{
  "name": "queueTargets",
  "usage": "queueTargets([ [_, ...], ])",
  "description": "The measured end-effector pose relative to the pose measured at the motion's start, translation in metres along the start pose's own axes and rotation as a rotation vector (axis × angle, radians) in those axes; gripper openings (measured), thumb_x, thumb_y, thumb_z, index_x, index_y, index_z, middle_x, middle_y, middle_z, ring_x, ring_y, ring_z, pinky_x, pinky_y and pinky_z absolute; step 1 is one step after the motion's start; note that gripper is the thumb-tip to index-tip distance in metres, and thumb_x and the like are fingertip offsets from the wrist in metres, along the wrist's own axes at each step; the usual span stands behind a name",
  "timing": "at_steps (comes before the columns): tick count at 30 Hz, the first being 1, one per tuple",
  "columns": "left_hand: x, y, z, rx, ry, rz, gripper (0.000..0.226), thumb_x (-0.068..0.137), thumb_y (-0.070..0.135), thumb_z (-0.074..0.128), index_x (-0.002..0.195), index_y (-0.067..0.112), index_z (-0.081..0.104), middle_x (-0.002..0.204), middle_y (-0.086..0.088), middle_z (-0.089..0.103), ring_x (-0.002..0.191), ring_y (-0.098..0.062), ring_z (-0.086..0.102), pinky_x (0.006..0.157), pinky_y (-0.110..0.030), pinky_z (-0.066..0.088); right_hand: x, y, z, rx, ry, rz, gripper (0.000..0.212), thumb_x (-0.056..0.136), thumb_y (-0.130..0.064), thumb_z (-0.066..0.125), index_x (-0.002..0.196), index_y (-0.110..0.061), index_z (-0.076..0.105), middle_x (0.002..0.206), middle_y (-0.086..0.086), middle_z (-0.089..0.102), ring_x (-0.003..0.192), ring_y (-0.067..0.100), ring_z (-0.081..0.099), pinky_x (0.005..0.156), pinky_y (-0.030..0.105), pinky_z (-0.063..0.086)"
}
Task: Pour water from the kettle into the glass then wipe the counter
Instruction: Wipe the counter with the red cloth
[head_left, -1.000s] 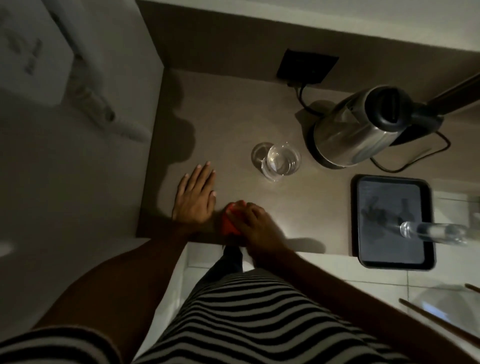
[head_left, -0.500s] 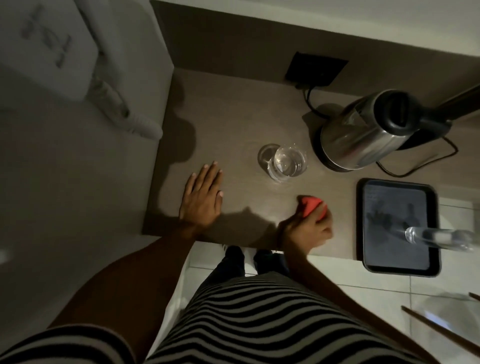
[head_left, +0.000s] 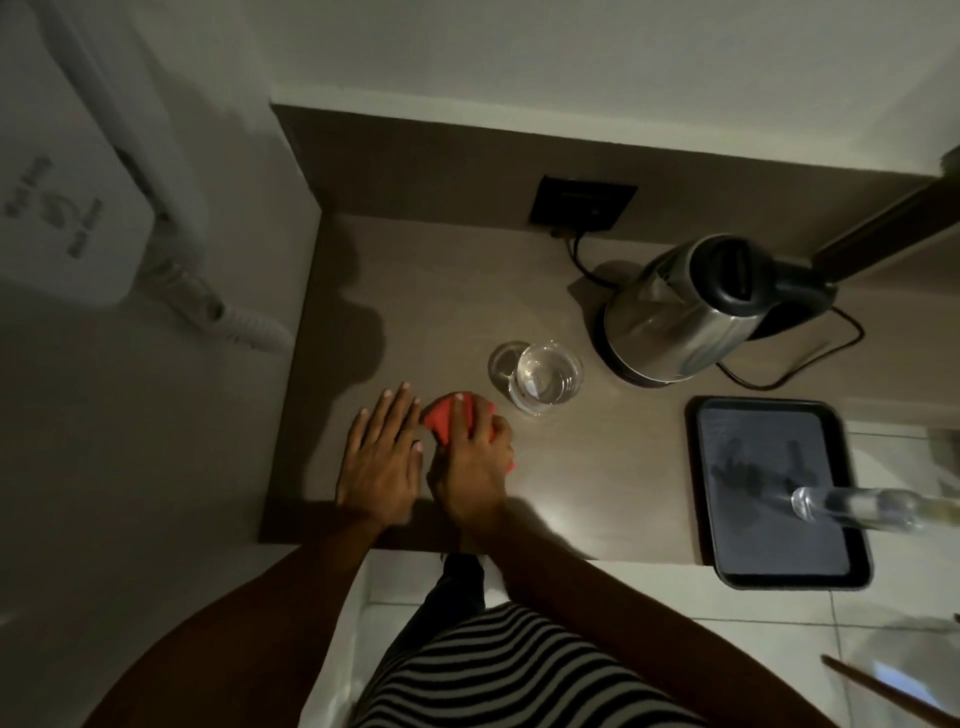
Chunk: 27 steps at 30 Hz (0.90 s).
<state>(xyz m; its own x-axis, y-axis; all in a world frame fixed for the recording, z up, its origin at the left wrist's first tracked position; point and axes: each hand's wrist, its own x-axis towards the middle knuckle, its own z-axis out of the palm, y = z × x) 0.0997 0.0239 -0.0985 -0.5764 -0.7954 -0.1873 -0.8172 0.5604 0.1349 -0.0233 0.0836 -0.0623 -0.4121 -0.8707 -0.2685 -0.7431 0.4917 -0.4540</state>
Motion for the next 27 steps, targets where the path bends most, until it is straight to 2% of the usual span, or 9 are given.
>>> queueTargets([
  [2, 0.0, -0.001, -0.001, 0.003, -0.008, 0.009, 0.063, 0.095, 0.039, 0.02, 0.153, 0.018, 0.01, 0.165, -0.002, 0.007, 0.153, -0.021, 0.007, 0.123, -0.045, 0.01, -0.001, 0.017, -0.006, -0.025, -0.07, -0.239, 0.081, 0.071, -0.023, 0.072, 0.145, -0.016, 0.039, 0.148, 0.018, 0.042, 0.122, 0.046, 0.043, 0.089, 0.059, 0.048],
  [4, -0.001, -0.004, -0.001, -0.002, -0.016, 0.036, 0.064, 0.093, 0.037, 0.023, 0.153, 0.017, 0.011, 0.165, -0.003, 0.01, 0.153, -0.023, 0.011, 0.123, -0.046, 0.013, -0.003, 0.034, -0.015, -0.068, -0.145, -0.391, 0.075, 0.075, -0.035, 0.062, 0.145, -0.02, 0.04, 0.148, 0.016, 0.043, 0.122, 0.046, 0.044, 0.09, 0.059, 0.047],
  [7, -0.001, -0.008, -0.003, -0.04, -0.016, 0.058, 0.063, 0.093, 0.033, 0.021, 0.153, 0.02, 0.01, 0.165, -0.003, 0.015, 0.152, -0.022, 0.015, 0.123, -0.047, 0.017, -0.011, 0.064, -0.027, -0.158, -0.166, -0.513, 0.068, 0.078, -0.05, 0.04, 0.141, -0.025, 0.044, 0.146, 0.012, 0.049, 0.118, 0.045, 0.05, 0.088, 0.055, 0.046],
  [10, -0.001, -0.01, -0.001, -0.06, -0.008, 0.042, 0.058, 0.096, 0.034, 0.018, 0.153, 0.021, 0.011, 0.165, -0.001, 0.016, 0.152, -0.02, 0.014, 0.123, -0.045, 0.017, -0.027, 0.106, -0.041, -0.24, -0.182, -0.578, 0.06, 0.083, -0.046, 0.047, 0.14, -0.027, 0.045, 0.147, 0.007, 0.05, 0.121, 0.041, 0.052, 0.09, 0.053, 0.049],
  [12, 0.0, -0.01, -0.001, -0.068, -0.012, 0.036, 0.057, 0.097, 0.036, 0.016, 0.152, 0.022, 0.01, 0.165, -0.001, 0.016, 0.152, -0.02, 0.014, 0.123, -0.045, 0.018, -0.032, 0.139, -0.058, -0.269, -0.145, -0.542, 0.067, 0.077, -0.035, 0.061, 0.141, -0.024, 0.046, 0.147, 0.009, 0.048, 0.122, 0.039, 0.051, 0.094, 0.051, 0.048],
  [16, 0.0, -0.011, 0.001, -0.066, -0.01, 0.037, 0.057, 0.098, 0.036, 0.015, 0.152, 0.022, 0.008, 0.165, 0.0, 0.015, 0.152, -0.02, 0.014, 0.123, -0.045, 0.017, -0.032, 0.185, -0.089, -0.201, -0.031, -0.223, 0.091, 0.063, -0.018, 0.076, 0.146, -0.014, 0.038, 0.148, 0.022, 0.041, 0.119, 0.049, 0.046, 0.096, 0.058, 0.043],
  [23, 0.001, -0.008, 0.0, -0.065, -0.003, 0.024, 0.057, 0.099, 0.039, 0.016, 0.154, 0.022, 0.015, 0.165, 0.002, 0.013, 0.153, -0.018, 0.013, 0.123, -0.042, 0.013, -0.038, 0.121, -0.038, 0.013, 0.39, 0.401, 0.072, 0.072, -0.022, 0.061, 0.14, -0.003, 0.045, 0.142, 0.03, 0.042, 0.111, 0.052, 0.044, 0.093, 0.053, 0.039],
  [25, 0.002, -0.006, -0.002, -0.059, -0.003, 0.031, 0.058, 0.099, 0.041, 0.019, 0.154, 0.022, 0.017, 0.165, 0.002, 0.012, 0.153, -0.018, 0.013, 0.123, -0.042, 0.013, -0.053, 0.097, -0.014, 0.074, 0.327, 0.333, 0.078, 0.067, -0.018, 0.07, 0.14, -0.005, 0.046, 0.14, 0.032, 0.043, 0.109, 0.054, 0.046, 0.09, 0.059, 0.045],
  [27, 0.002, -0.005, -0.003, -0.048, -0.004, 0.026, 0.058, 0.099, 0.04, 0.02, 0.154, 0.022, 0.02, 0.165, 0.002, 0.014, 0.152, -0.018, 0.014, 0.123, -0.042, 0.013, -0.076, 0.084, 0.008, 0.089, 0.228, 0.03, 0.077, 0.063, -0.016, 0.079, 0.135, -0.012, 0.053, 0.133, 0.029, 0.053, 0.105, 0.052, 0.054, 0.082, 0.058, 0.053],
])
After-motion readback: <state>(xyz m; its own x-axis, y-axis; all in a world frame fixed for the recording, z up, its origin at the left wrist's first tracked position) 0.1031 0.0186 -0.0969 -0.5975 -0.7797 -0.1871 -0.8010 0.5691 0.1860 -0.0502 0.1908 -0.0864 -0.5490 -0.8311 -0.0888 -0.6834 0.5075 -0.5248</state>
